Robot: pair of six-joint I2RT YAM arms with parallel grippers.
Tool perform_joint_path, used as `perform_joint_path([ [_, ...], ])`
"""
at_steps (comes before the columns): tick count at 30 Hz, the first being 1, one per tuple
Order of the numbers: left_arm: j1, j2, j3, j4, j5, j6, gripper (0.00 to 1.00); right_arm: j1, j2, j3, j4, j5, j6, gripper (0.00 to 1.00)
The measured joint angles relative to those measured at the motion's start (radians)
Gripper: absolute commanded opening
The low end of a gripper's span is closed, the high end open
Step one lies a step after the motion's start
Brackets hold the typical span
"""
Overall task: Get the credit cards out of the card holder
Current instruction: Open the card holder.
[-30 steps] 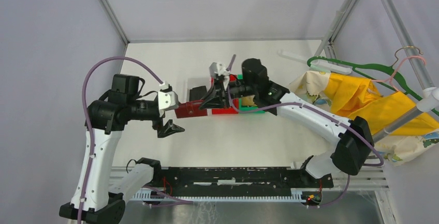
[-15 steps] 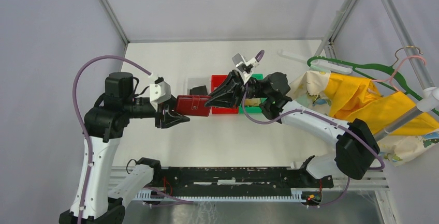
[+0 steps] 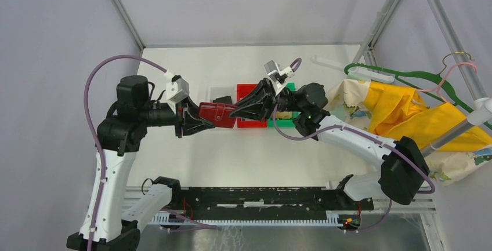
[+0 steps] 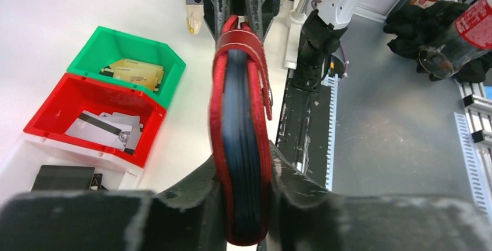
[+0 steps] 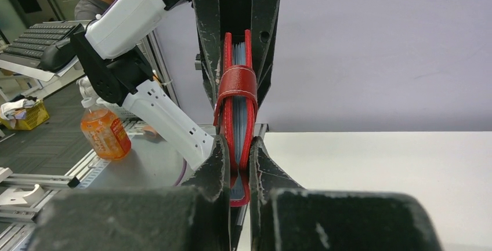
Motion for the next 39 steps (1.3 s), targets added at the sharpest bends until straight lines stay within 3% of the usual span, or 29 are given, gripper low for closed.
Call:
perform_joint_path([
  [2, 0.001, 0.001, 0.0, 0.007, -0.003, -0.015, 0.11, 0.0, -0.002, 0.0, -0.002, 0.004, -0.004, 0.48],
  [5, 0.0, 0.003, -0.002, 0.026, -0.017, -0.052, 0.02, 0.004, -0.015, -0.004, -0.045, 0.054, -0.053, 0.75],
  [8, -0.001, 0.002, -0.005, 0.047, -0.057, -0.105, 0.02, 0.009, -0.061, -0.025, -0.15, 0.157, -0.161, 0.91],
  [10, -0.001, 0.0, -0.016, 0.066, -0.098, -0.14, 0.02, 0.029, -0.102, -0.026, -0.252, 0.268, -0.279, 0.94],
  [15, -0.001, 0.004, -0.071, 0.094, -0.171, -0.232, 0.02, 0.18, -0.178, -0.005, -0.449, 0.588, -0.612, 0.88],
  [22, -0.001, 0.022, -0.12, 0.095, -0.208, -0.345, 0.02, 0.393, -0.197, -0.024, -0.503, 0.929, -1.006, 0.78],
  [29, -0.001, 0.059, -0.09, 0.026, -0.185, -0.352, 0.02, 0.526, -0.197, -0.039, -0.504, 1.096, -1.278, 0.63],
  [39, -0.001, 0.079, -0.07, -0.034, -0.143, -0.352, 0.02, 0.623, -0.141, -0.03, -0.511, 1.215, -1.501, 0.53],
])
